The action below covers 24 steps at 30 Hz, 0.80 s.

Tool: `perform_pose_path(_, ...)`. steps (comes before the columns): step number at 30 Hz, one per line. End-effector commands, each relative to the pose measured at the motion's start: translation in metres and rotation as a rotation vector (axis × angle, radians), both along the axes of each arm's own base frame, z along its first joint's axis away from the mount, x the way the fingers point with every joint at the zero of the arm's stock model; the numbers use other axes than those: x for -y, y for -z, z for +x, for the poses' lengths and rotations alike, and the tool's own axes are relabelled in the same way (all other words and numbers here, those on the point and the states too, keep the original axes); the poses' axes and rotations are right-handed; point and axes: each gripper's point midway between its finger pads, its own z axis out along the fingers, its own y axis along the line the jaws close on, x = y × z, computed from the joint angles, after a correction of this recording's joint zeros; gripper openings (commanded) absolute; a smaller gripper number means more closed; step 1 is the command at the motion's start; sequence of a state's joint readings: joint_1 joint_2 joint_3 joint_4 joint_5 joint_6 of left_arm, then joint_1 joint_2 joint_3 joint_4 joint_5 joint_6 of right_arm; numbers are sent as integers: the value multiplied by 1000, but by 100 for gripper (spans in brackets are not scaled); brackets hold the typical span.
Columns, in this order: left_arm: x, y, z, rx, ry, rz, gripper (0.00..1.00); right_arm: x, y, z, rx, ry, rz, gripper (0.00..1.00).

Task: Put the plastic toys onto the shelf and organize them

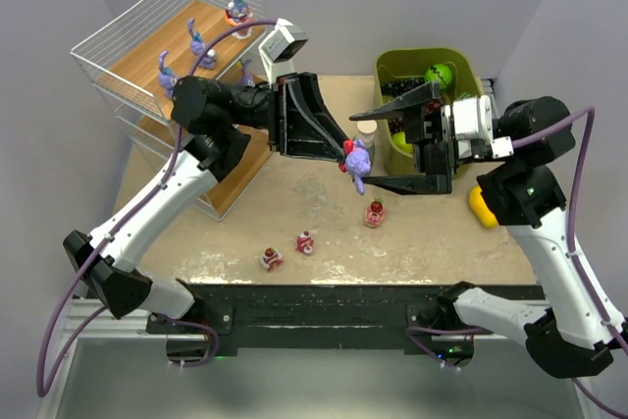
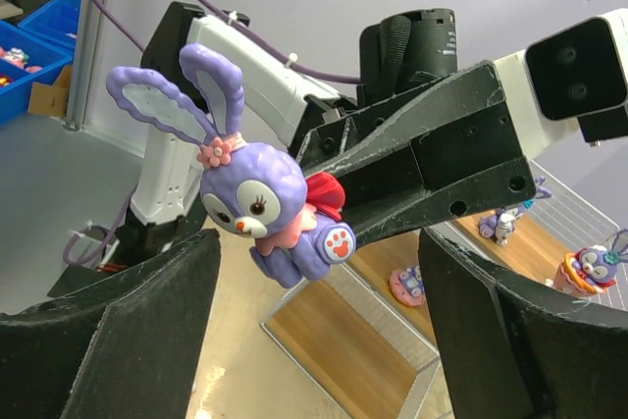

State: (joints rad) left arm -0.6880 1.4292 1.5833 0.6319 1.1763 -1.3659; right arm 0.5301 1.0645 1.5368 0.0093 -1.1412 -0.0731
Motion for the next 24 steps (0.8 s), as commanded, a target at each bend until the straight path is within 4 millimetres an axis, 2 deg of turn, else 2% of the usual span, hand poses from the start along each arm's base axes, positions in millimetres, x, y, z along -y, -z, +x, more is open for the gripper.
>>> perform_pose_path(1, -7, -13, -5, 35, -30, -43, 0, 5, -19, -5, 47, 23, 49, 81)
perform_pose_path(6, -6, -12, -4, 33, -29, -42, 0, 2, -23, -5, 50, 9, 64, 74)
perform_pose_path(15, -5, -13, -3, 31, -24, -49, 0, -7, -22, 1, 34, -1, 64, 73)
perform_pose_path(18, -4, -12, -2, 28, -21, -48, 0, -9, -24, 2, 26, 3, 73, 69)
perform_pose_path(24, -4, -9, -2, 26, -16, -42, 0, -11, -25, 6, 5, 17, 80, 54)
